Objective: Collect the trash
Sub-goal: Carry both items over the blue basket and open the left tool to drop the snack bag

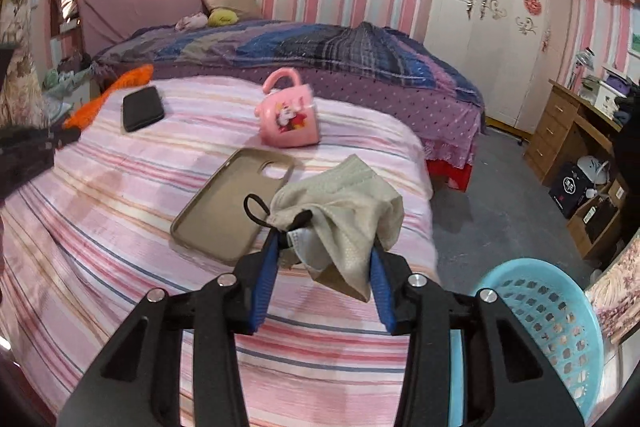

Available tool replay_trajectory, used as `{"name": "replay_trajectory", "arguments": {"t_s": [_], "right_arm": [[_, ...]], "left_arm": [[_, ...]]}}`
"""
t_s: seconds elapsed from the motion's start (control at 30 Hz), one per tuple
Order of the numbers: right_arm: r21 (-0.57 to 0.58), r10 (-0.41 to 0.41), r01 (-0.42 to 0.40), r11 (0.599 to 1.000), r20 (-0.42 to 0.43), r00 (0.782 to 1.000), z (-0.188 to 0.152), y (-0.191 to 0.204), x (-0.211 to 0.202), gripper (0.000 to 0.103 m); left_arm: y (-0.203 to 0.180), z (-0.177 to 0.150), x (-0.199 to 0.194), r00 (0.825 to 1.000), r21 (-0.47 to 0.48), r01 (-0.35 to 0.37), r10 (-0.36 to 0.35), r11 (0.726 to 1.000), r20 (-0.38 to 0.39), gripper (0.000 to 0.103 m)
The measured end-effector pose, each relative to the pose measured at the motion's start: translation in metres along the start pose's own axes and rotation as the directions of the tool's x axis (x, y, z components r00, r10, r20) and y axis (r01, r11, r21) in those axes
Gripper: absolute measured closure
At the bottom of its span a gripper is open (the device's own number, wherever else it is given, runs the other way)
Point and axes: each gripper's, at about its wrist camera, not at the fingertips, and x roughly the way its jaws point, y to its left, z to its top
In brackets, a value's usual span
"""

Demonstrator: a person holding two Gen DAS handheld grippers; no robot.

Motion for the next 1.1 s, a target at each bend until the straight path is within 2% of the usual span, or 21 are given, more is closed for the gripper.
{"name": "replay_trajectory", "arguments": {"t_s": [0.23, 0.37, 0.57, 0.63, 0.87, 1.1], "right_arm": [[0.041, -0.085, 0.084, 0.996, 0.013, 0.996, -0.011, -0.05, -0.02, 0.061], [0.067, -0.169, 0.169, 0.983, -0.005, 0.986, -0.023, -0.097, -0.03, 0.061], [0.136, -0.224, 0.225, 0.965, -0.02, 0.974, -0.037, -0.153, -0.042, 0.061], [0.153, -0.239, 0.24, 0.959, -0.025, 0.971, -0.042, -0.167, -0.045, 0.06], [0.208, -0.263, 0.266, 0.941, -0.046, 0.964, -0.065, -0.217, -0.054, 0.061], [0.249, -0.272, 0.278, 0.928, -0.056, 0.961, -0.079, -0.244, -0.058, 0.061]], "left_arm": [[-0.05, -0.004, -0.018, 0.999, 0.095, 0.021, -0.025, 0.995, 0.043, 0.088], [-0.089, -0.007, -0.033, 0.995, 0.149, 0.066, -0.076, 0.987, 0.063, 0.088], [-0.165, -0.006, -0.052, 0.982, 0.222, 0.153, -0.174, 0.963, 0.077, 0.088], [-0.194, -0.009, -0.06, 0.975, 0.251, 0.177, -0.204, 0.951, 0.084, 0.088], [-0.275, -0.013, -0.082, 0.935, 0.243, 0.331, -0.352, 0.912, 0.046, 0.088], [-0.329, -0.018, -0.099, 0.902, 0.26, 0.406, -0.429, 0.876, 0.037, 0.088]]}}
